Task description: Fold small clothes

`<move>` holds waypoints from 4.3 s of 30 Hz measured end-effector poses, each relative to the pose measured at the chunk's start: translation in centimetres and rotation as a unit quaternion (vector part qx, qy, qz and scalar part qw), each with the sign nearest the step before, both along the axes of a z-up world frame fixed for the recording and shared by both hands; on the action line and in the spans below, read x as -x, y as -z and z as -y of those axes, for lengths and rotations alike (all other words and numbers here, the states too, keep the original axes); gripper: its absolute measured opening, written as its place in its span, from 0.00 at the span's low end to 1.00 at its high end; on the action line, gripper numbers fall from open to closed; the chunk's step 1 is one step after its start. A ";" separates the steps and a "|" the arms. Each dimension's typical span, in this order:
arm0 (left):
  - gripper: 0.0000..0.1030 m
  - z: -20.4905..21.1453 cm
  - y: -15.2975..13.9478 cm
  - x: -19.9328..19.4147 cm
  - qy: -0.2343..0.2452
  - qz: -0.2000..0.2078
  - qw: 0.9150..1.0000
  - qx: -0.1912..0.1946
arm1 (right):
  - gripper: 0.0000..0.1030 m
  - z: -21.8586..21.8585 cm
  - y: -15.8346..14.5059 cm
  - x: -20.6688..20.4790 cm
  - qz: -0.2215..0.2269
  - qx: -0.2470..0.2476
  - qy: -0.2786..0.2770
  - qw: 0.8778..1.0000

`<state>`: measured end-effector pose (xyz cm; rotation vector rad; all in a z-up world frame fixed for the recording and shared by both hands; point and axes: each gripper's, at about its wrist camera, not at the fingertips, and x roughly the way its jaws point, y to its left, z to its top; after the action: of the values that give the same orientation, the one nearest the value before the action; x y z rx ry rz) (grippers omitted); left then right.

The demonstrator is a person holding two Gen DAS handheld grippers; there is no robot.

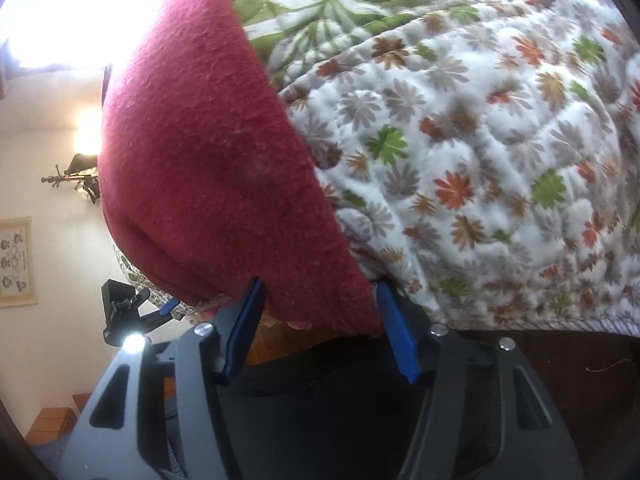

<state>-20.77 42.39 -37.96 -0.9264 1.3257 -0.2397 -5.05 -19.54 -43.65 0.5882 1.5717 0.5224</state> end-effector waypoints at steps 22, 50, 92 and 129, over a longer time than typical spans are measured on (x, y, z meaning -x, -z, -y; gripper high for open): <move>0.10 0.9 0.3 -0.8 0.009 -0.012 1.000 0.024 | 0.10 -1.9 -1.5 2.8 -0.028 -0.052 0.018 0.998; 0.07 -5.1 -10.0 1.6 -0.097 0.135 0.961 0.219 | 0.06 4.1 -12.6 0.1 0.052 -0.225 0.108 0.967; 0.63 -7.3 -13.9 -13.2 -0.181 0.099 0.978 0.010 | 0.38 3.9 -13.5 -22.5 0.037 -0.178 0.025 0.983; 0.50 -0.1 -12.4 -21.9 0.152 0.124 0.954 -0.225 | 0.57 -7.1 -11.6 -21.2 0.164 0.132 -0.128 0.969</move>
<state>1.15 42.53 -25.54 -0.2945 1.2149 -0.2662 16.20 -12.42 -32.09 0.0873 1.3749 0.5587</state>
